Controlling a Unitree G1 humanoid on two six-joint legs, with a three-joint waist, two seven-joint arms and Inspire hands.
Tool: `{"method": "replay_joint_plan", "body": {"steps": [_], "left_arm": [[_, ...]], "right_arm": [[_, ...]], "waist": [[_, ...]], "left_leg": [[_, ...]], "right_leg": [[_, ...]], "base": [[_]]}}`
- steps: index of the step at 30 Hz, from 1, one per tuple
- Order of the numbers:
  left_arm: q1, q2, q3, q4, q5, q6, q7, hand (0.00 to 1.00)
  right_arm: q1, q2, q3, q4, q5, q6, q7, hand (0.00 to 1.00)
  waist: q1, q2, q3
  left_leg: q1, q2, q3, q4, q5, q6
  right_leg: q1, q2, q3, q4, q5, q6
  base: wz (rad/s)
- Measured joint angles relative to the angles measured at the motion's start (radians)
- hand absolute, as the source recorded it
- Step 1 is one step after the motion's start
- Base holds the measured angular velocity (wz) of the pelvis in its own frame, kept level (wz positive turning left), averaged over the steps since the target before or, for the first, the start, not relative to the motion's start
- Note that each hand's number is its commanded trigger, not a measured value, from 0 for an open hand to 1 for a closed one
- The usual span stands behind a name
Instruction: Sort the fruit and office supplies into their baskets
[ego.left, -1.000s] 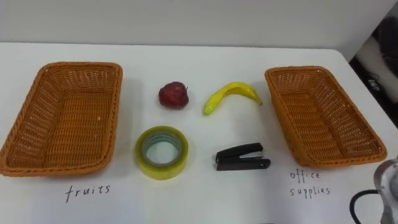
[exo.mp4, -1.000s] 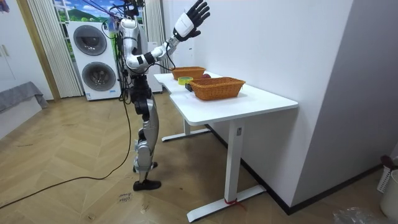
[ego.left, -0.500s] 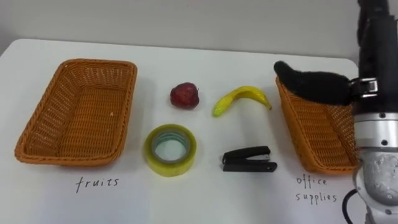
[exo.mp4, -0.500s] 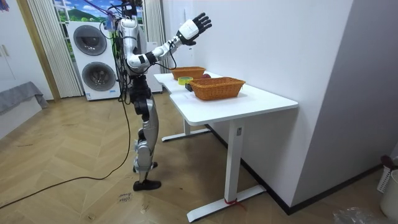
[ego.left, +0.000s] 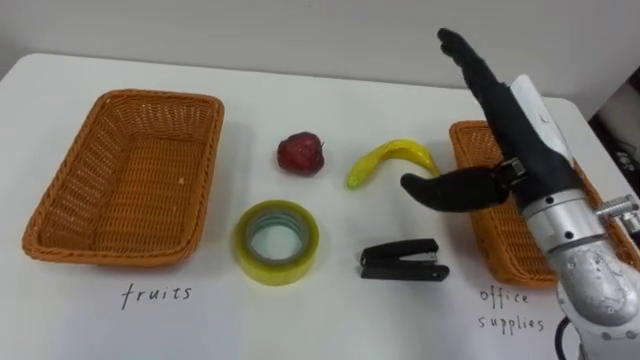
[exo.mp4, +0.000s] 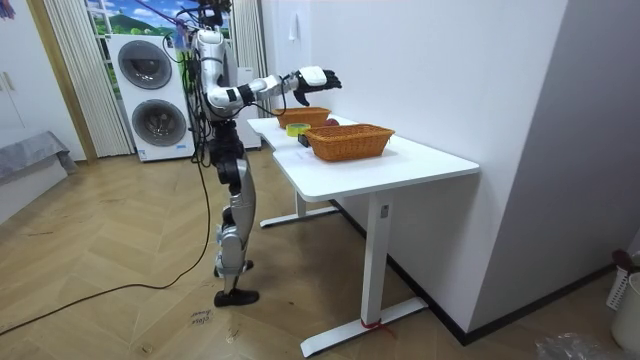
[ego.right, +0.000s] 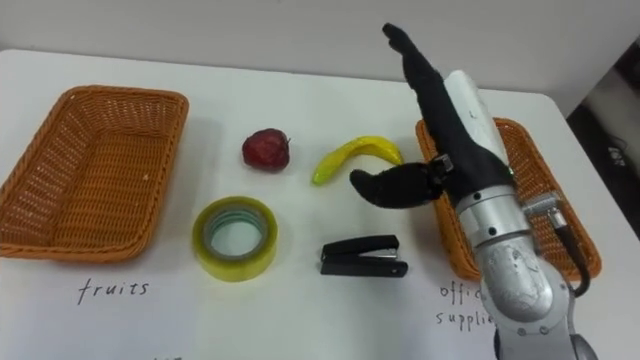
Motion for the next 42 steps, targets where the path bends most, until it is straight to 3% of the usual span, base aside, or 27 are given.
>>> {"method": "replay_joint_plan", "body": {"steps": [22, 29, 34, 42], "left_arm": [[0.006, 0.012, 0.02, -0.015, 0.0, 0.001, -0.037, 0.0], [-0.004, 0.022, 0.02, -0.016, 0.0, 0.017, -0.044, 0.0], [-0.005, 0.028, 0.02, -0.015, -0.001, 0.041, -0.061, 0.0], [-0.005, 0.031, 0.019, -0.015, -0.001, 0.06, -0.066, 0.0]], "right_arm": [[-0.005, -0.006, -0.007, -0.001, -0.072, 0.05, 0.222, 0.0], [-0.002, -0.01, -0.004, -0.001, -0.072, 0.109, 0.351, 0.0], [-0.002, -0.016, -0.004, 0.001, -0.092, 0.159, 0.446, 0.0], [-0.002, -0.027, 0.003, 0.004, -0.098, 0.201, 0.519, 0.0]], "waist": [[0.003, -0.025, 0.0001], [0.003, -0.035, 0.0032], [0.003, -0.038, 0.0005], [0.012, -0.046, -0.0047]], "left_leg": [[0.0, 0.0, 0.001, 0.001, 0.0, 0.0], [-0.002, -0.001, 0.002, 0.0, 0.0, 0.0], [-0.002, 0.0, 0.002, 0.0, 0.0, 0.0], [0.0, 0.0, 0.004, 0.001, 0.0, 0.0]], "right_leg": [[-0.002, 0.001, 0.0, 0.0, 0.0, 0.0], [-0.002, 0.0, 0.0, 0.001, 0.0, 0.0], [-0.002, 0.001, -0.001, 0.001, 0.0, 0.0], [-0.002, 0.0, -0.001, 0.001, 0.0, 0.0]], "base": [[0.0], [0.0], [0.0], [0.0]]}}
